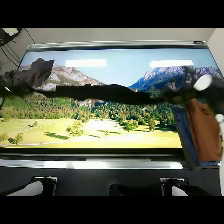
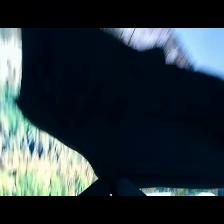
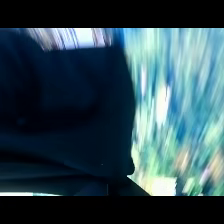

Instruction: Fold the shirts.

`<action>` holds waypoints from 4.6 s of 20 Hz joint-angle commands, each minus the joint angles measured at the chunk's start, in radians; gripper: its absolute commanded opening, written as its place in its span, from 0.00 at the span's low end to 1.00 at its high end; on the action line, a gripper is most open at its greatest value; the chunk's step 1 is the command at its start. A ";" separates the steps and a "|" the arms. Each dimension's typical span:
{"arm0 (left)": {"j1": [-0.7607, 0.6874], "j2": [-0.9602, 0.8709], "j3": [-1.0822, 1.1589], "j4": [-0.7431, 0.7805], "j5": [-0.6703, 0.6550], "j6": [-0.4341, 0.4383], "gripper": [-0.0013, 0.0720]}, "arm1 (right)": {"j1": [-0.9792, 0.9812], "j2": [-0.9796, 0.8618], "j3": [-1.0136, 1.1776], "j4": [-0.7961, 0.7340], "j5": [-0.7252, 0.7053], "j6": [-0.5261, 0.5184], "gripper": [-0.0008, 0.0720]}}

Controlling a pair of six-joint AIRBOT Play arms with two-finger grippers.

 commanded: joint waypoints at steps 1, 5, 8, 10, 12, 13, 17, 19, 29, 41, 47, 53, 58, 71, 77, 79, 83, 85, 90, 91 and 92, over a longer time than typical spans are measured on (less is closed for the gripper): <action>-0.001 0.214 0.388 -0.010 0.184 -0.021 0.05 | -0.001 0.243 0.293 -0.193 -0.211 -0.067 0.09; -0.001 0.451 0.480 -0.010 0.331 -0.157 0.05 | -0.001 0.487 0.365 -0.201 -0.252 0.063 0.08; -0.001 0.540 0.475 -0.003 0.336 -0.164 0.05 | -0.001 0.570 0.365 -0.201 -0.171 0.070 0.08; -0.001 0.555 0.475 -0.003 0.336 -0.192 0.05 | -0.001 0.585 0.365 -0.201 -0.147 0.123 0.08; -0.001 0.550 0.475 -0.003 0.332 -0.210 0.05 | -0.001 0.575 0.365 -0.203 -0.109 0.130 0.08; -0.001 0.544 0.475 -0.003 0.332 -0.210 0.05 | -0.001 0.566 0.365 -0.209 -0.085 0.131 0.08; -0.001 0.467 0.474 -0.002 0.219 -0.211 0.05 | -0.001 0.466 0.365 -0.208 0.106 0.199 0.08; -0.001 0.365 0.463 -0.002 0.048 -0.235 0.05 | -0.001 0.347 0.361 -0.190 0.300 0.211 0.08; -0.172 -0.097 -0.225 0.076 0.317 -0.034 0.05 | 0.008 -0.331 0.164 0.156 -0.209 0.106 0.08; -0.230 -0.301 -0.090 -0.035 0.481 -0.005 0.05 | -0.002 -0.439 0.169 0.073 -0.395 0.106 0.09; -0.217 -0.314 -0.160 0.237 0.039 -0.169 0.05 | -0.001 -0.478 0.166 -0.058 0.001 0.056 0.09; -0.219 -0.332 -0.240 0.251 0.039 -0.206 0.05 | -0.001 -0.521 0.166 0.003 0.084 0.057 0.09; -0.209 -0.329 -0.220 0.176 0.017 -0.207 0.48 | -0.003 -0.497 0.171 -0.006 0.100 0.053 0.61; -0.034 -0.009 -0.779 0.120 -0.127 -0.069 0.55 | -0.230 -0.312 -0.024 -0.026 0.427 0.003 0.62; -0.050 0.016 -0.891 0.004 -0.035 -0.047 0.55 | -0.230 -0.311 -0.037 -0.018 0.413 -0.029 0.62; -0.080 0.016 -0.893 0.004 0.027 -0.072 0.53 | -0.230 -0.311 -0.037 -0.008 0.409 -0.030 0.62; -0.125 0.013 -0.893 0.004 0.113 -0.111 0.18 | -0.229 -0.310 -0.093 0.058 0.409 -0.085 0.63; -0.151 0.008 -0.893 0.005 0.116 -0.108 0.05 | -0.223 -0.311 -0.166 0.089 0.389 -0.101 0.63; -0.163 0.013 -0.890 0.008 0.121 -0.097 0.05 | -0.151 -0.311 -0.253 0.084 0.301 -0.121 0.67; -0.163 0.014 -0.890 0.008 0.119 -0.097 0.05 | -0.145 -0.311 -0.263 0.083 0.279 -0.107 0.67; -0.163 0.014 -0.890 0.008 0.119 -0.097 0.05 | -0.145 -0.312 -0.276 0.085 0.263 -0.090 0.67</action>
